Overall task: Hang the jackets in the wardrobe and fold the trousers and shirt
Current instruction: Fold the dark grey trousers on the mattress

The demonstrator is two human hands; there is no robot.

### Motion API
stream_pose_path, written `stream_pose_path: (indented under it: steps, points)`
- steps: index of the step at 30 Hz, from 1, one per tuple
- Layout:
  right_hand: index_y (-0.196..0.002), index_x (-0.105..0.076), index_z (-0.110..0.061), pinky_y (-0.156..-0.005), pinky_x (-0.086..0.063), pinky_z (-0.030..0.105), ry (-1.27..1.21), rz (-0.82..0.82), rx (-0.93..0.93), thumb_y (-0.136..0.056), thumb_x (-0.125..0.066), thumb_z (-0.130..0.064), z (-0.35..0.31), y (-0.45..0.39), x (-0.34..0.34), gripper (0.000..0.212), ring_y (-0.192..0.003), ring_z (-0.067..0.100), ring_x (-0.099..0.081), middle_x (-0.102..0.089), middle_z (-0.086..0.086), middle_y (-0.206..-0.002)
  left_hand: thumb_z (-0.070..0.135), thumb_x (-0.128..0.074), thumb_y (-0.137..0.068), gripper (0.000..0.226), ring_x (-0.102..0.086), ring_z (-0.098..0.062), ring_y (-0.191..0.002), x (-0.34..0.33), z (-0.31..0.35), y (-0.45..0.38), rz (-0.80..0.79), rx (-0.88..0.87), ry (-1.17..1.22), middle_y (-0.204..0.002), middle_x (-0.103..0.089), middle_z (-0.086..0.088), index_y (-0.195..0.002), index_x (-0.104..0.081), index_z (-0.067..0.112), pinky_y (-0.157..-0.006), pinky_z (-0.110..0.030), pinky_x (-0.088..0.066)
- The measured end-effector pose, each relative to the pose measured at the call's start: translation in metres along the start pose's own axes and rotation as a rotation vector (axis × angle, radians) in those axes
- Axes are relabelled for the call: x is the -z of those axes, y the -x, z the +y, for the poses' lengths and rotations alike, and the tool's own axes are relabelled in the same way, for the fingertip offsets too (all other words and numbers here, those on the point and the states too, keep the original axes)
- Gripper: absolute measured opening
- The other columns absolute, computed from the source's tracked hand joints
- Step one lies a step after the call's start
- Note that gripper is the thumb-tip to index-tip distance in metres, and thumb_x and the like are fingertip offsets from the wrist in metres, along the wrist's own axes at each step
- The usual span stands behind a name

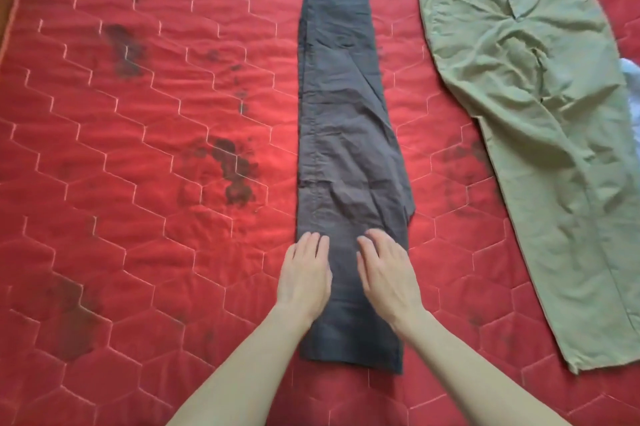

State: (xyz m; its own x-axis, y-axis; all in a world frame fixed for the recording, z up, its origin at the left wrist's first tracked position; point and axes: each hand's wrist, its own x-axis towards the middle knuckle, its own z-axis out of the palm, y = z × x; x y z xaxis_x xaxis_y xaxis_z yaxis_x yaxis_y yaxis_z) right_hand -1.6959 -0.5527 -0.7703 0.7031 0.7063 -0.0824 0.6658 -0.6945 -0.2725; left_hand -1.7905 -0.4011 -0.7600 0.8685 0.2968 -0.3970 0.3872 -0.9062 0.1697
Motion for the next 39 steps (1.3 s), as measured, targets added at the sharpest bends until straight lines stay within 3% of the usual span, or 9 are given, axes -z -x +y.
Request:
stream_pose_path:
  steps: [2, 7, 13, 20, 25, 29, 33, 36, 39]
  points:
    - [-0.140, -0.062, -0.006, -0.113, -0.046, 0.048, 0.006, 0.018, 0.004, -0.105, -0.056, -0.021, 0.003, -0.023, -0.017, 0.039, -0.146, 0.032, -0.048, -0.055, 0.015, -0.152, 0.025, -0.036, -0.106, 0.062, -0.012, -0.025, -0.161, -0.008, 0.013, -0.029, 0.076, 0.043, 0.038, -0.172, -0.019, -0.009, -0.164, -0.020, 0.011, -0.128, -0.042, -0.016]
    - [-0.160, -0.039, -0.008, -0.125, -0.031, 0.049, 0.070, 0.000, -0.036, -0.108, -0.035, -0.034, 0.024, -0.053, -0.063, 0.058, -0.158, 0.027, -0.026, -0.031, 0.012, -0.169, 0.033, -0.037, -0.108, 0.064, -0.006, -0.025, -0.162, -0.043, 0.018, -0.089, 0.227, 0.025, 0.120, -0.174, -0.011, -0.010, -0.166, -0.018, 0.011, -0.129, -0.049, -0.017]
    - [-0.166, -0.022, -0.010, -0.130, -0.015, 0.038, 0.025, 0.074, -0.154, -0.107, -0.039, -0.049, 0.062, -0.029, -0.097, 0.072, -0.162, 0.018, -0.011, -0.015, 0.005, -0.175, 0.041, -0.041, -0.105, 0.069, -0.006, -0.024, -0.162, -0.099, -0.023, -0.076, 0.291, -0.106, 0.098, -0.175, -0.009, -0.006, -0.166, -0.021, 0.017, -0.130, -0.049, -0.015]
    - [-0.167, -0.016, -0.011, -0.130, -0.014, 0.048, 0.029, 0.088, -0.372, -0.107, -0.032, -0.049, 0.063, -0.030, -0.089, 0.073, -0.162, 0.019, -0.005, -0.009, 0.005, -0.176, 0.039, -0.041, -0.104, 0.070, -0.005, -0.030, -0.162, -0.099, -0.045, -0.050, 0.249, -0.204, -0.006, -0.175, -0.004, -0.012, -0.166, -0.019, 0.016, -0.129, -0.052, -0.018]
    - [-0.165, -0.022, -0.005, -0.130, -0.015, 0.049, 0.157, 0.131, -0.172, -0.108, -0.037, -0.044, 0.069, -0.058, -0.080, 0.070, -0.162, 0.024, -0.012, -0.015, 0.011, -0.174, 0.031, -0.040, -0.101, 0.064, -0.009, -0.037, -0.160, -0.089, -0.012, -0.064, 0.260, -0.175, 0.000, -0.171, -0.014, -0.025, -0.157, -0.037, -0.001, -0.127, -0.053, -0.022]
    - [-0.165, -0.022, -0.007, -0.129, -0.020, 0.049, 0.044, 0.091, -0.240, -0.109, -0.031, -0.047, 0.078, -0.070, -0.081, 0.070, -0.161, 0.024, -0.014, -0.016, 0.010, -0.174, 0.037, -0.044, -0.104, 0.068, -0.007, -0.032, -0.161, -0.092, 0.003, -0.078, 0.281, -0.148, 0.067, -0.173, -0.014, -0.016, -0.163, -0.027, 0.007, -0.129, -0.052, -0.018]
    - [-0.165, -0.022, -0.007, -0.130, -0.015, 0.048, 0.067, 0.103, -0.223, -0.108, -0.035, -0.045, 0.075, -0.031, -0.089, 0.070, -0.162, 0.024, -0.009, -0.013, 0.011, -0.175, 0.037, -0.044, -0.105, 0.069, -0.005, -0.029, -0.162, -0.105, 0.003, -0.058, 0.288, -0.128, 0.086, -0.174, -0.010, -0.010, -0.165, -0.023, 0.013, -0.128, -0.053, -0.018]
    - [-0.166, -0.021, -0.009, -0.131, -0.014, 0.048, 0.068, 0.074, -0.065, -0.108, -0.040, -0.043, 0.065, 0.010, -0.095, 0.070, -0.162, 0.023, -0.011, -0.013, 0.009, -0.175, 0.036, -0.046, -0.104, 0.070, -0.007, -0.025, -0.162, -0.111, 0.003, -0.038, 0.268, -0.163, 0.103, -0.175, -0.011, -0.007, -0.165, -0.022, 0.012, -0.128, -0.053, -0.019]
    - [-0.166, -0.022, -0.011, -0.128, -0.021, 0.049, 0.017, -0.010, 0.205, -0.108, -0.042, -0.042, 0.057, 0.044, -0.100, 0.068, -0.161, 0.023, -0.016, -0.013, 0.006, -0.175, 0.037, -0.047, -0.103, 0.072, -0.009, -0.024, -0.162, -0.115, -0.003, -0.017, 0.224, -0.281, 0.082, -0.174, -0.012, -0.007, -0.164, -0.024, 0.009, -0.126, -0.054, -0.022]
